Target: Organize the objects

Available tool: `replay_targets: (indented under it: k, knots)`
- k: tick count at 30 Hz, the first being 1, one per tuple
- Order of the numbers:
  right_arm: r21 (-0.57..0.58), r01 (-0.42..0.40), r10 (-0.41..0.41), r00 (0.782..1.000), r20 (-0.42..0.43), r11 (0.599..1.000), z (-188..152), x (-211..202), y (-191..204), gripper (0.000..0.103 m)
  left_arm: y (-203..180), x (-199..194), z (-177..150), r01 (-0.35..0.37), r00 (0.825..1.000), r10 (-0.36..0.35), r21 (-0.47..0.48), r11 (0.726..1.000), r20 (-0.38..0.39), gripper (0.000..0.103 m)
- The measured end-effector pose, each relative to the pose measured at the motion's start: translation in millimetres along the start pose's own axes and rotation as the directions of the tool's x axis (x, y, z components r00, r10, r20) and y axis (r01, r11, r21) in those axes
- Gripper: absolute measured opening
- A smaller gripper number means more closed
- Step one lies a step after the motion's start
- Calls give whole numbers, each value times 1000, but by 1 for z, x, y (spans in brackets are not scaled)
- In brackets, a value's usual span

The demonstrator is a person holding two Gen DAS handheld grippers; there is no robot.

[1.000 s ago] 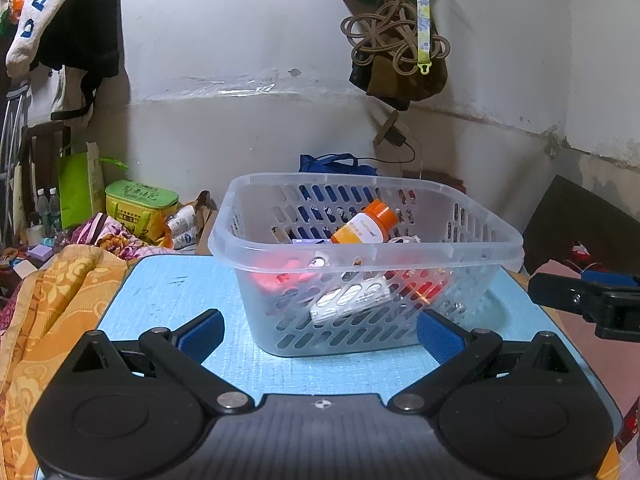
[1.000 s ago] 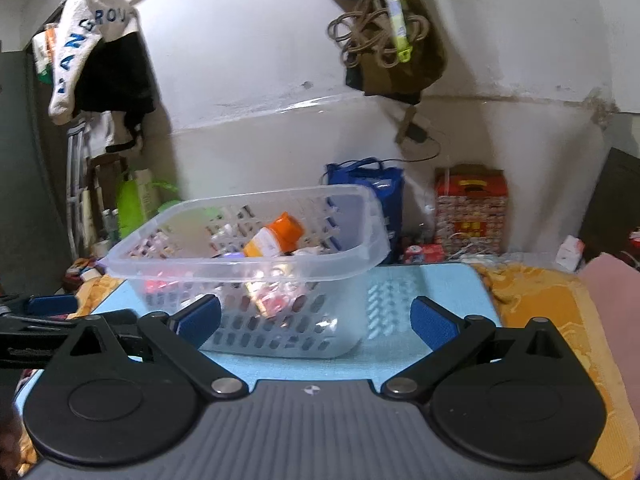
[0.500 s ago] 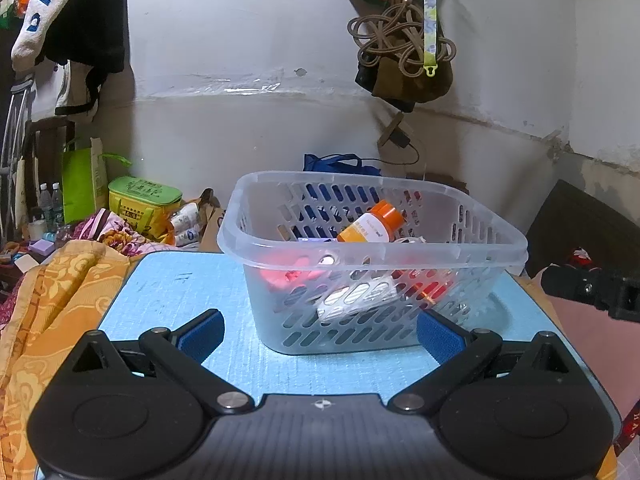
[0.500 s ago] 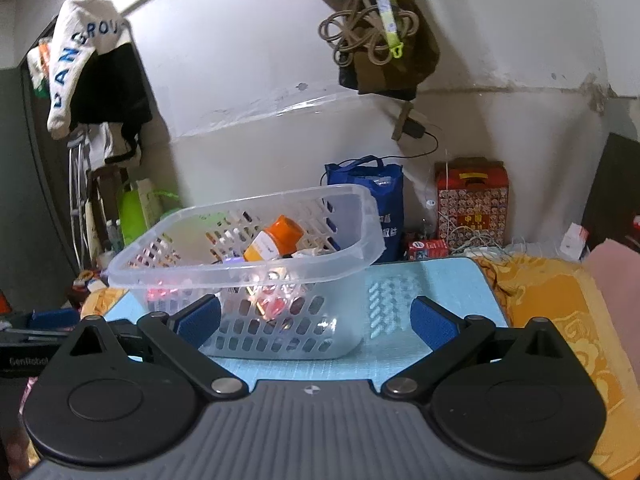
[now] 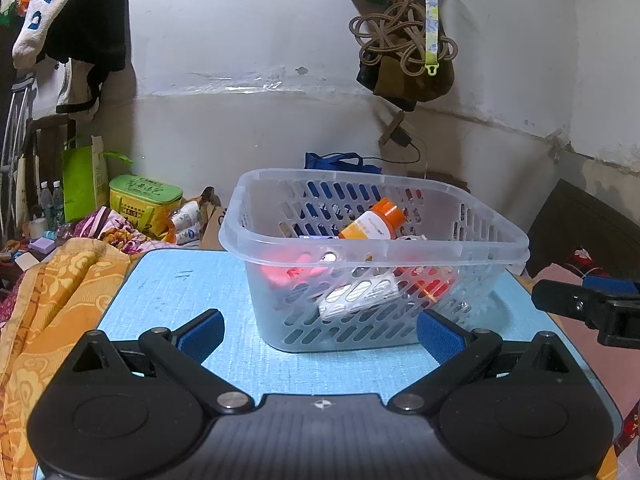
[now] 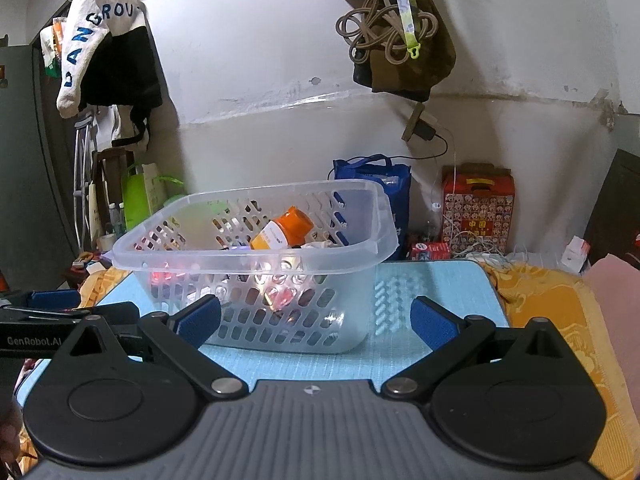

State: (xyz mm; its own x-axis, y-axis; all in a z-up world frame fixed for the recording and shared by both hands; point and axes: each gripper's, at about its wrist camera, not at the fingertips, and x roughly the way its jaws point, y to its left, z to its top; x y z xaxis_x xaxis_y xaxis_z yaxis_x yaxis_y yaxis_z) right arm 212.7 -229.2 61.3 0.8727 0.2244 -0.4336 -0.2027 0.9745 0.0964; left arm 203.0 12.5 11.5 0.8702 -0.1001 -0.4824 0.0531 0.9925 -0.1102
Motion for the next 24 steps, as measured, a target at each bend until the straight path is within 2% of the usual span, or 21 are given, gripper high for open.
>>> replay_targets:
  k: [9, 13, 15, 24]
  knots:
    - [-27, -3, 2, 1000, -10, 1000, -2, 1, 5, 103, 2, 2, 0, -20, 1000, 20, 4, 1000, 5, 103]
    - [-19, -48, 47, 999, -21, 999, -1, 0, 6, 103, 1, 5, -3, -26, 1000, 27, 39, 999, -4, 103]
    - [-33, -40, 39, 999, -17, 999, -1, 0, 8, 103, -1, 6, -5, -55, 998, 55, 63, 997, 2, 103]
    - [-51, -25, 24, 999, -28, 998, -3, 3, 10, 103, -5, 0, -3, -51, 998, 49, 70, 996, 31, 103]
